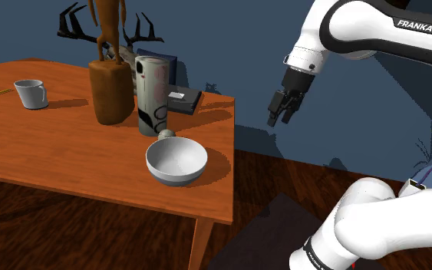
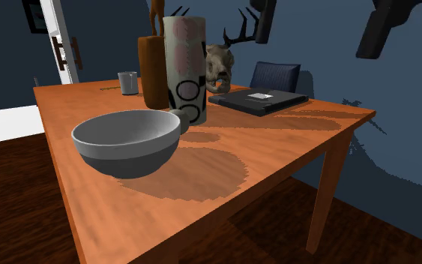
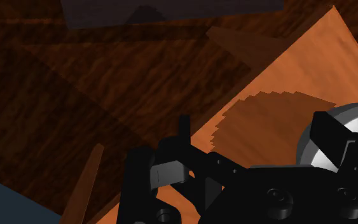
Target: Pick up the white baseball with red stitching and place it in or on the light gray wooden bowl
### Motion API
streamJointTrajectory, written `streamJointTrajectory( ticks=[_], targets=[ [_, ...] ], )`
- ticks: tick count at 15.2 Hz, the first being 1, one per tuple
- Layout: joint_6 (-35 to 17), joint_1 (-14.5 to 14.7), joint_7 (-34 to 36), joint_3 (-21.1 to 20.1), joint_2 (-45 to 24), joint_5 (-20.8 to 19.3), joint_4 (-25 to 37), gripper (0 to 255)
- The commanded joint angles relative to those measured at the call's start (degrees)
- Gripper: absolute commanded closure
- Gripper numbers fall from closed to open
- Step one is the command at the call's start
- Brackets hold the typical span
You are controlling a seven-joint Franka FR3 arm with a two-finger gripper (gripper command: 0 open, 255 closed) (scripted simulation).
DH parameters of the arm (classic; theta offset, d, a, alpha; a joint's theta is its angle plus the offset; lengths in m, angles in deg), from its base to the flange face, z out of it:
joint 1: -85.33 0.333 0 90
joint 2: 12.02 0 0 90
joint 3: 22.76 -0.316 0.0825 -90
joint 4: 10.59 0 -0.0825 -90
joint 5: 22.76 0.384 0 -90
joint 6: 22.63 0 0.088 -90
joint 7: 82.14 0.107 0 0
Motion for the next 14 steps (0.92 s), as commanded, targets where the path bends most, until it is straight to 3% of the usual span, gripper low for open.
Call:
streamJointTrajectory(
  ticks=[1, 14],
  targets=[
    [0.0, 0.0, 0.0, 0.0, 0.0, 0.0, 0.0, 0],
    [-12.18, 3.03, 7.8, -6.29, -27.62, 4.12, 13.08, 0]
  ],
)
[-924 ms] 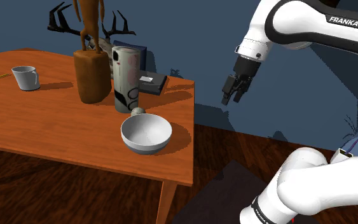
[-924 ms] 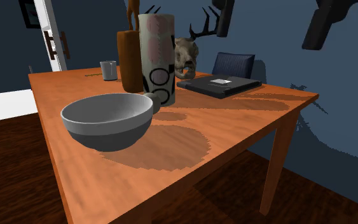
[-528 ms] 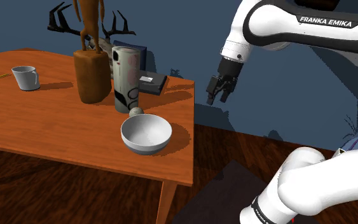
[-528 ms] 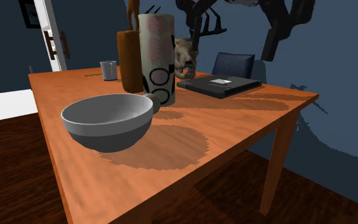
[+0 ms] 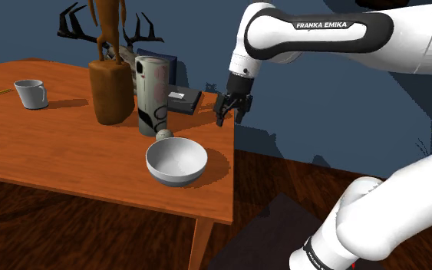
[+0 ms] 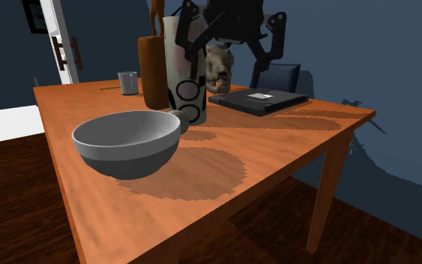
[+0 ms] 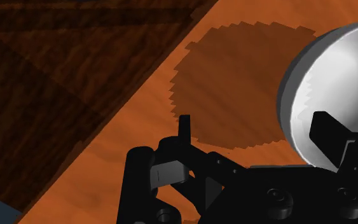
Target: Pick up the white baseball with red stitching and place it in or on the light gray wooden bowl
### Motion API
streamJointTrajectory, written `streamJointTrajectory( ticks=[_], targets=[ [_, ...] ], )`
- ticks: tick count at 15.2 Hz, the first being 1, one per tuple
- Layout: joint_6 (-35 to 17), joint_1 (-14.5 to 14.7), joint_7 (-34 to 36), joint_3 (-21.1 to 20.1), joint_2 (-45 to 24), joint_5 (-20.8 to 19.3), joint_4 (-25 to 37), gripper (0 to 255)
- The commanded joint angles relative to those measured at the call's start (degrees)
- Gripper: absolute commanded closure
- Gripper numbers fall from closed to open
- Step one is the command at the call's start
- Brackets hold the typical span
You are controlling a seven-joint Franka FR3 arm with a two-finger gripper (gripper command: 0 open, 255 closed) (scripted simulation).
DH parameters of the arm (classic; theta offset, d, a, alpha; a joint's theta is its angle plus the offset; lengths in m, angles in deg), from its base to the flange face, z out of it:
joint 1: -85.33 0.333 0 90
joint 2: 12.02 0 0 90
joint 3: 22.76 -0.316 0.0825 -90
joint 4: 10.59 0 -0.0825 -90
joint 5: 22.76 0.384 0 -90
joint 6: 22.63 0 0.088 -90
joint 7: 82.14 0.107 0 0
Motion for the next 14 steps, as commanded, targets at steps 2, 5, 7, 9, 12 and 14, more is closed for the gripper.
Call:
streamJointTrajectory(
  ticks=[2, 5, 7, 9, 12, 14],
  targets=[
    [-1.74, 0.51, 1.7, -1.08, -7.03, 0.3, 4.74, 0],
    [-2.77, 1.06, 3.48, -2.05, -13.84, 0.32, 10.0, 0],
    [-3.12, 1.46, 4.67, -2.59, -18.46, 0.2, 13.9, 0],
    [-3.19, 1.89, 5.87, -3.05, -23.14, -0.01, 18.15, 0],
    [-2.73, 2.62, 7.65, -3.58, -30.35, -0.46, 25.27, 0],
    [-2.0, 3.18, 8.82, -3.83, -35.34, -0.82, 30.61, 0]
  ],
)
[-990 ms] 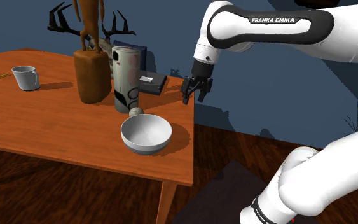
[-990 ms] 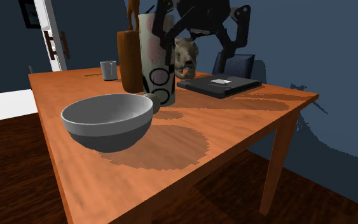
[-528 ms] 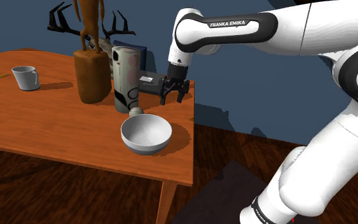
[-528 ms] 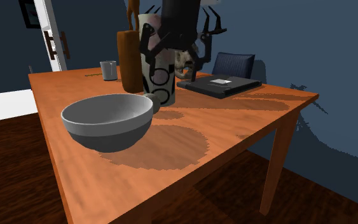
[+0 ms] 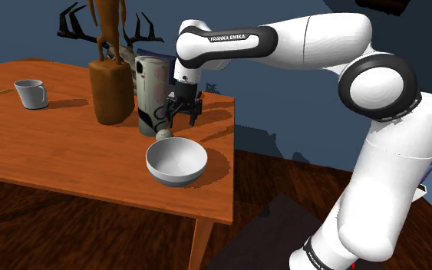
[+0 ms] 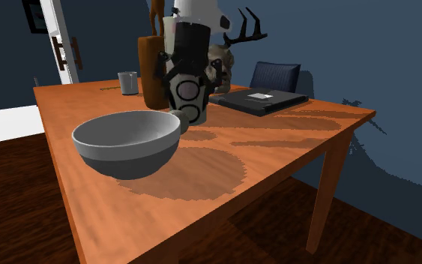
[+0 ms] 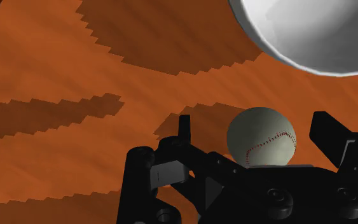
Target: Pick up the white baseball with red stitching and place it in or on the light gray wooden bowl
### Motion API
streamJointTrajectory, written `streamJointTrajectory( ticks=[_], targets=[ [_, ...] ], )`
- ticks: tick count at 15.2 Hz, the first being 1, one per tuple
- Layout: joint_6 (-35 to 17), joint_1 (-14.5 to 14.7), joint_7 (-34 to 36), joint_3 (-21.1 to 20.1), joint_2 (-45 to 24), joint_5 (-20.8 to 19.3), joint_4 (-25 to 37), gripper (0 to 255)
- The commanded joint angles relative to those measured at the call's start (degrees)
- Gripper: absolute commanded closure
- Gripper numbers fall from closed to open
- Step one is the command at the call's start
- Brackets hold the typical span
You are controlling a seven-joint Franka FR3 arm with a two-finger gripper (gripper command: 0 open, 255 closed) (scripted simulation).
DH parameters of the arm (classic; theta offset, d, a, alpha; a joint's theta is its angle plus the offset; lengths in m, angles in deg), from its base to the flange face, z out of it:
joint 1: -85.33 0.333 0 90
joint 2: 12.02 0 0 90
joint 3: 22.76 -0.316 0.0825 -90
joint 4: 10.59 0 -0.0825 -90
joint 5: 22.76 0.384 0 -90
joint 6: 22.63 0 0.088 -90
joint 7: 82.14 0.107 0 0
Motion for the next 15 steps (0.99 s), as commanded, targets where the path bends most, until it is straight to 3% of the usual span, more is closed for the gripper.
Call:
streamJointTrajectory(
  ticks=[1, 4, 11, 15],
  targets=[
    [0.79, 0.62, 1.26, -0.27, -5.35, -0.38, 5.72, 0],
    [2.54, 1.44, 2.68, -0.42, -12.09, -0.88, 13.74, 0],
    [-2.8, 1.8, 2.48, -0.54, -12.14, -0.74, 8.48, 0],
    [-3.23, 1.84, 2.47, -0.55, -12.18, -0.73, 8.09, 0]
  ],
)
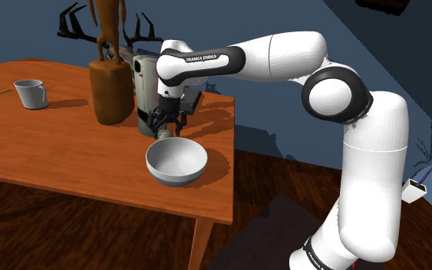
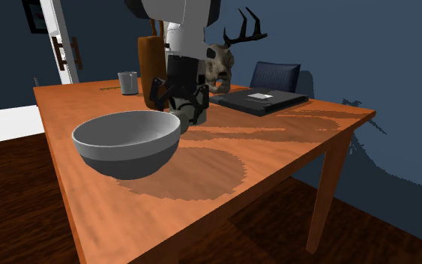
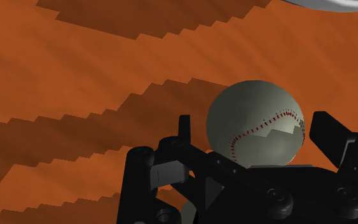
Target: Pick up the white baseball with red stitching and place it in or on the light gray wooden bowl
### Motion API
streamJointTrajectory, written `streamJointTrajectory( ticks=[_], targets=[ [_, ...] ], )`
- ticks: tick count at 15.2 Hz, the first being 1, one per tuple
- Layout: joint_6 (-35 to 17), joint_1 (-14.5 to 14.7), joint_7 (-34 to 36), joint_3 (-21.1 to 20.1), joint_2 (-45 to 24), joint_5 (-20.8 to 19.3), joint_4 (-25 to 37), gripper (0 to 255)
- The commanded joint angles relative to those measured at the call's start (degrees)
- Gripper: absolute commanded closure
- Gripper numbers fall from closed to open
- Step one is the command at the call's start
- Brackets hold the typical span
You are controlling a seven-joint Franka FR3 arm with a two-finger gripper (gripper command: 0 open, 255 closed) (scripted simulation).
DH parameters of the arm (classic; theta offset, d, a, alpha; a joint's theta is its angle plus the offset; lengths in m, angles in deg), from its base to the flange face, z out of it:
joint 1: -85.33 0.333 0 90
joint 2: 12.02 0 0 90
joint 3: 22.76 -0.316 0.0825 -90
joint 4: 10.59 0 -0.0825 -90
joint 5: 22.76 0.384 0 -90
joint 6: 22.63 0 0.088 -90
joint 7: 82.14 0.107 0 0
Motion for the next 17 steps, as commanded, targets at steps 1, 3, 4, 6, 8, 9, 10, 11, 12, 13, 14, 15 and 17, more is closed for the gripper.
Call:
streamJointTrajectory(
  ticks=[1, 3, 4, 6, 8, 9, 10, 11, 12, 13, 14, 15, 17],
  targets=[
    [-0.1, 0.03, 0.0, -0.03, -0.01, 0.01, -0.19, 0],
    [-0.1, 0.03, 0.0, -0.02, -0.01, 0.01, -0.19, 0],
    [-0.1, 0.03, 0.0, -0.02, -0.01, 0.01, -0.19, 0],
    [-0.06, 0.04, 0.01, -0.02, -0.01, 0.01, -0.14, 255],
    [-0.04, 0.05, 0.03, -0.03, -0.04, 0.01, -0.09, 255],
    [-0.06, 0.06, 0.05, -0.04, -0.05, 0.01, -0.09, 255],
    [-0.06, 0.07, 0.05, -0.04, -0.07, 0.01, -0.09, 255],
    [-0.06, 0.06, 0.05, -0.04, -0.04, 0.01, -0.12, 255],
    [-0.05, 0.06, 0.04, -0.03, -0.03, 0.01, -0.11, 255],
    [-0.08, 0.06, 0.04, -0.04, 0.01, 0.01, -0.18, 255],
    [-0.1, 0.03, 0.0, -0.02, -0.01, 0.01, -0.19, 255],
    [0.59, 0.03, 0.08, -0.03, 0.16, 0.01, 0.33, 255],
    [1.98, 0.01, 0.26, -0.03, 0.45, -0.01, 1.45, 255]
  ],
)
